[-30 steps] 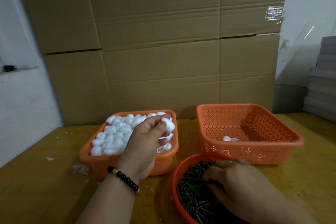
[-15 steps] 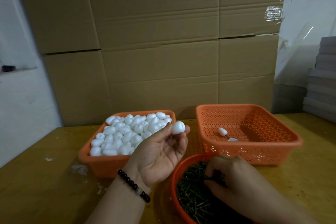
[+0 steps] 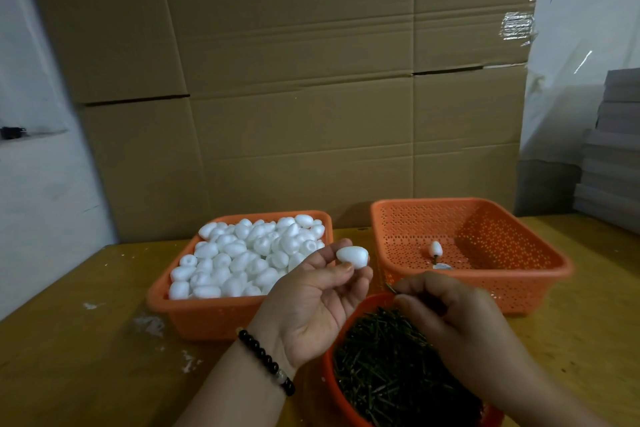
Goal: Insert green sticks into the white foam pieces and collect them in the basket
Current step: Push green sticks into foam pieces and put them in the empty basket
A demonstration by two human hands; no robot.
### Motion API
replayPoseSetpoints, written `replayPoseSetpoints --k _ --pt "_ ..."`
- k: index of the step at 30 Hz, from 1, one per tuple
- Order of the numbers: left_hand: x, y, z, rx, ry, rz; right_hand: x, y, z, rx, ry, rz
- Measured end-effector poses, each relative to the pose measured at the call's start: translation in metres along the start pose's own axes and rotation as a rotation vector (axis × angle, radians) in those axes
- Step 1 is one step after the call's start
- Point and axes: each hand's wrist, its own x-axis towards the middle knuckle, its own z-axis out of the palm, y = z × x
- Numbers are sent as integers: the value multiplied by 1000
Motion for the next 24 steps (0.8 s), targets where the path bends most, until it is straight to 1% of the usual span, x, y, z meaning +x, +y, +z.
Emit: replayPoseSetpoints --k 6,11,16,21,24 --pt "-1 -7 3 109 -1 -6 1 1 0 87 85 23" --pt "-1 -11 3 135 -28 -24 2 3 0 247 145 97" --pt "-2 -14 4 116 -55 -24 3 3 0 275 173 125" --pt "-2 -14 5 88 -43 -17 3 3 -1 307 193 113" --pt "-2 -13 5 54 -26 -15 3 1 -1 367 202 108"
